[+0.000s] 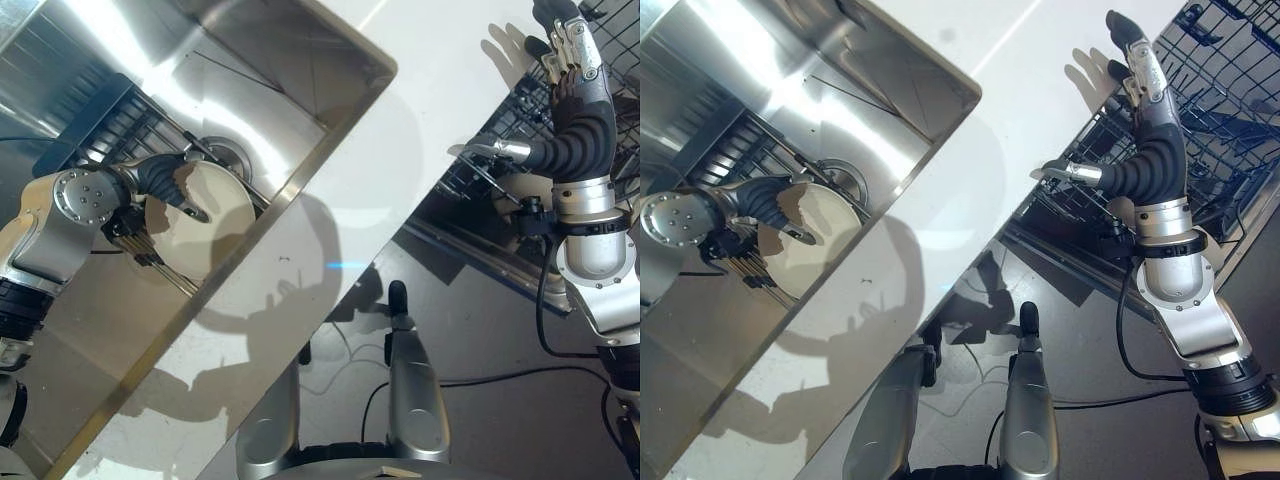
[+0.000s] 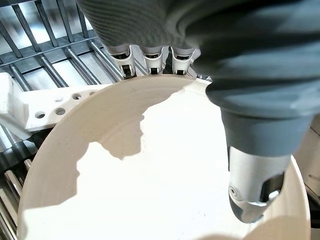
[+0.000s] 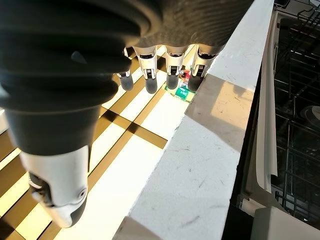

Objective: Pick up plates and place into dishwasher.

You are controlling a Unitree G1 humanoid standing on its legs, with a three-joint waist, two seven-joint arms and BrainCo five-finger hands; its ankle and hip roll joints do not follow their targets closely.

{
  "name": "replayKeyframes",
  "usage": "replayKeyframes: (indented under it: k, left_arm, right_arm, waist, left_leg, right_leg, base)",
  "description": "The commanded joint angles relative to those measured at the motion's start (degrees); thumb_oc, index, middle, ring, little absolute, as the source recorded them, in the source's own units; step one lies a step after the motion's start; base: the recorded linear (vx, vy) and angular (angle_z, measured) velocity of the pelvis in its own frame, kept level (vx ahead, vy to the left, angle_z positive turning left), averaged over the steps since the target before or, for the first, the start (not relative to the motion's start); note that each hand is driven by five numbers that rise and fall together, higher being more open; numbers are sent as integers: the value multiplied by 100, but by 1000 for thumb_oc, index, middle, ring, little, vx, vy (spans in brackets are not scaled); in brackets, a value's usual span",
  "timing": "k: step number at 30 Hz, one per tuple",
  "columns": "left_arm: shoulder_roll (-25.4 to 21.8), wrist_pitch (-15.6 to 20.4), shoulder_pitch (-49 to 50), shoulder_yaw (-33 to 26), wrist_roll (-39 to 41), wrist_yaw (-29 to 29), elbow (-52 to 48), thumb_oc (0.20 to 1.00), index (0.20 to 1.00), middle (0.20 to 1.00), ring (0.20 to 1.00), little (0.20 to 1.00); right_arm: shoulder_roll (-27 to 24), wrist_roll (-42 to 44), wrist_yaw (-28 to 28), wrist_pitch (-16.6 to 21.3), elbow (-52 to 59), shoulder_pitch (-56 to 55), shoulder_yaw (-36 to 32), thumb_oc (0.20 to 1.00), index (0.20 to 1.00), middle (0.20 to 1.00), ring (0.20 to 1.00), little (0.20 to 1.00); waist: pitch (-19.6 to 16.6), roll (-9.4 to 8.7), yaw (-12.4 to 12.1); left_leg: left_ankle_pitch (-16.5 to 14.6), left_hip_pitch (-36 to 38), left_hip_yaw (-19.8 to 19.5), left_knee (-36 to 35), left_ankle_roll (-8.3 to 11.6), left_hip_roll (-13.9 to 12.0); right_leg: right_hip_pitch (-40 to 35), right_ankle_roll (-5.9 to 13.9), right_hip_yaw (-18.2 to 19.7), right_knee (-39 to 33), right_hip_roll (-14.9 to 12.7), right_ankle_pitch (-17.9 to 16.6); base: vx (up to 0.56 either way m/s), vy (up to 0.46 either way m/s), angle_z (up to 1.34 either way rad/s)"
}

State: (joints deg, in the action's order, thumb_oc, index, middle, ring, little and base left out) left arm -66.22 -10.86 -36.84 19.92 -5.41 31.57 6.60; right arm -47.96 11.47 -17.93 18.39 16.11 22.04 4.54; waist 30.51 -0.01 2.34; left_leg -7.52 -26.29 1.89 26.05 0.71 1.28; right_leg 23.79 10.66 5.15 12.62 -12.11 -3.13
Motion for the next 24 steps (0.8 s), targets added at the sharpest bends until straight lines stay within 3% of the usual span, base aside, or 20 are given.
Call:
replayKeyframes:
  k: [1, 10, 11, 12, 13, 24]
  left_arm:
    - [227, 339, 870, 442, 466, 800, -434, 1000, 1000, 1000, 1000, 1000]
    - [286, 413, 1166, 261, 248, 891, -478, 1000, 1000, 1000, 1000, 1000]
    - [268, 438, 1193, 226, 251, 885, -514, 846, 846, 846, 846, 846]
    - [253, 451, 1213, 202, 265, 861, -545, 438, 438, 438, 438, 438]
    - [233, 492, 1238, 168, 306, 847, -588, 200, 200, 200, 200, 200]
    - [155, 524, 1473, -132, 175, 869, -805, 200, 200, 200, 200, 200]
  right_arm:
    - [-217, 158, -76, 281, 391, -152, -398, 1000, 1000, 1000, 1000, 1000]
    - [-167, 133, -121, 268, 399, -231, -411, 1000, 1000, 1000, 1000, 1000]
    - [-163, 131, -127, 287, 406, -254, -419, 1000, 1000, 1000, 1000, 1000]
    - [-164, 130, -135, 300, 415, -275, -424, 1000, 1000, 1000, 1000, 1000]
    - [-172, 140, -137, 313, 428, -302, -436, 1000, 1000, 1000, 1000, 1000]
    - [-170, 242, -90, 438, 399, -521, -596, 1000, 1000, 1000, 1000, 1000]
  waist:
    - [-71, 13, 19]
    - [-71, 9, -49]
    - [-71, 12, -54]
    - [-71, 14, -59]
    - [-71, 14, -64]
    - [-71, -1, -163]
  left_leg:
    - [-109, 278, 50, -468, -477, 323]
    - [-113, 336, 15, -459, -473, 316]
    - [-115, 330, 15, -458, -474, 313]
    - [-116, 331, 17, -459, -474, 312]
    - [-116, 343, 20, -465, -477, 314]
    - [-116, 581, -19, -518, -473, 327]
  right_leg:
    - [85, -145, -230, 32, 248, -268]
    - [-30, -130, -298, 4, 220, -233]
    - [-25, -131, -302, 6, 220, -228]
    - [-28, -130, -308, 4, 219, -224]
    - [-44, -128, -318, -4, 215, -219]
    - [-335, -108, -449, -84, 149, -181]
  base:
    - [6, -31, 2]
    - [8, -14, 1]
    - [0, 0, 0]
    - [0, 0, 0]
    - [0, 0, 0]
    - [1, -3, 0]
